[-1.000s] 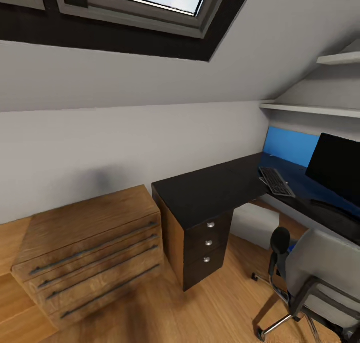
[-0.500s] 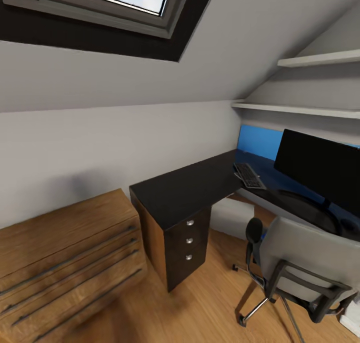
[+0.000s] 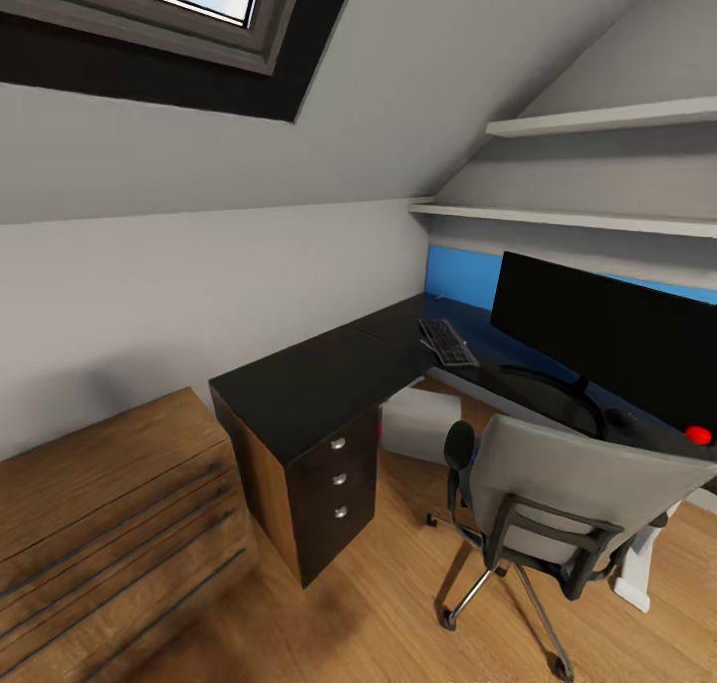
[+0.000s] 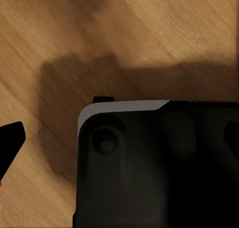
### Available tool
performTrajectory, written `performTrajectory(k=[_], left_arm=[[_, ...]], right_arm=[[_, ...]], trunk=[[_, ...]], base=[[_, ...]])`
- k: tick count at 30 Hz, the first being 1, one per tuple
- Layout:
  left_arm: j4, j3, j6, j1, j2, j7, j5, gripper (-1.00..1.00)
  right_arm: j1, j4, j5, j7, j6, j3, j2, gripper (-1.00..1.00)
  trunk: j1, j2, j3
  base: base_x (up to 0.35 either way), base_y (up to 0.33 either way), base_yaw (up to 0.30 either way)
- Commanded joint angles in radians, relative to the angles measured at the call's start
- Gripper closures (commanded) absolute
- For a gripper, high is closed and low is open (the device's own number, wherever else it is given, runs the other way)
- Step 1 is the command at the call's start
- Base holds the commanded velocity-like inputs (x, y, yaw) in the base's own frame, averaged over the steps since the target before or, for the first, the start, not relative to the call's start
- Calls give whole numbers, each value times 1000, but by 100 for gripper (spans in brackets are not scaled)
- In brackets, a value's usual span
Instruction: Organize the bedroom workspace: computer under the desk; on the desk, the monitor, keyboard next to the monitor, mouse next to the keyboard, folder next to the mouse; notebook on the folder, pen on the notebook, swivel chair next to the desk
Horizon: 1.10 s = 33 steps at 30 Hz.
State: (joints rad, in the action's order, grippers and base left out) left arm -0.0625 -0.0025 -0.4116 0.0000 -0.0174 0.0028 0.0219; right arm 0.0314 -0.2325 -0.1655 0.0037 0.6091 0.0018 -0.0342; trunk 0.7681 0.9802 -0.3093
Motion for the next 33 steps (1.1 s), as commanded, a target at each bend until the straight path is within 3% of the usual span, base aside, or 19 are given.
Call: performTrajectory(k=[1, 9, 33], left_arm=[[0, -1, -3, 0, 0, 0, 2, -100], [0, -1, -3, 0, 0, 0, 3, -100], [0, -1, -3, 0, 0, 0, 3, -100]], right_arm=[[1, 1, -3, 1, 3, 0, 0, -100], [1, -1, -3, 0, 3, 0, -2, -100], [1, -32, -3, -1, 3, -2, -50, -100]], trunk=[[0, 1, -1], [0, 1, -1], [0, 1, -1]], base=[[0, 0, -300], [0, 0, -300], [0, 0, -300]])
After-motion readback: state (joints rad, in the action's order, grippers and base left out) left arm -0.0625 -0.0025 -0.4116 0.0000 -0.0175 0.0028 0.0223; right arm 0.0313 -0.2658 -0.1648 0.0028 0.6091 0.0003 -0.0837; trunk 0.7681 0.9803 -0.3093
